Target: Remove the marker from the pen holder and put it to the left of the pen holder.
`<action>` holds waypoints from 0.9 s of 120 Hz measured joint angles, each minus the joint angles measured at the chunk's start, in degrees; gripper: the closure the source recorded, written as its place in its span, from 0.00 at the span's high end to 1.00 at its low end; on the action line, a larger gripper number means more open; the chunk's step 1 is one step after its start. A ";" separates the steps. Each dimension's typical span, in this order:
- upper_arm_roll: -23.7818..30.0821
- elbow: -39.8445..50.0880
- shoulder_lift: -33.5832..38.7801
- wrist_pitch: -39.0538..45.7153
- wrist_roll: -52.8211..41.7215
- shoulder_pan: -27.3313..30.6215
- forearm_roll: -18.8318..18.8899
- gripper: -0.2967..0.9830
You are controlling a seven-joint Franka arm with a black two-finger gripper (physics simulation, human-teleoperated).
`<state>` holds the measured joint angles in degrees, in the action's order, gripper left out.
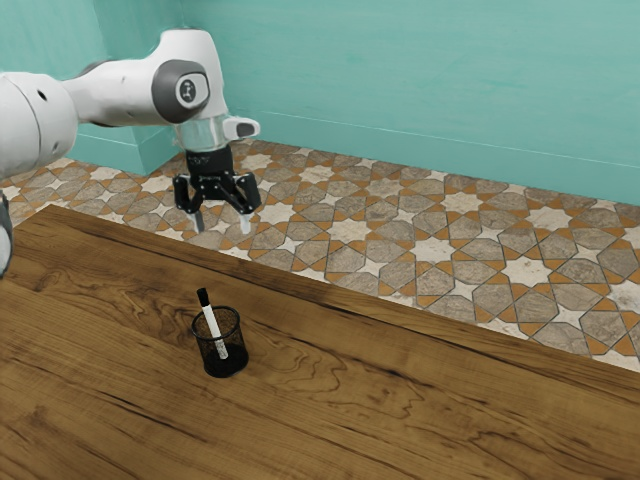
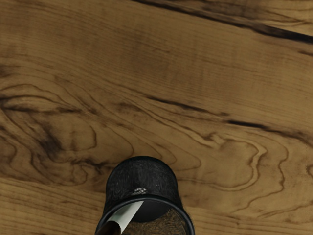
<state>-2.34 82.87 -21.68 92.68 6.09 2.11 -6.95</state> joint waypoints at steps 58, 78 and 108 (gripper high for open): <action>-1.06 13.74 3.74 10.04 0.30 -0.21 -5.75 0.77; -2.78 23.08 8.83 14.61 -0.27 -0.18 -5.91 0.77; -4.46 26.19 7.79 20.35 -0.75 -0.07 -6.89 0.77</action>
<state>-6.80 109.06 -13.89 113.04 5.34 2.04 -13.84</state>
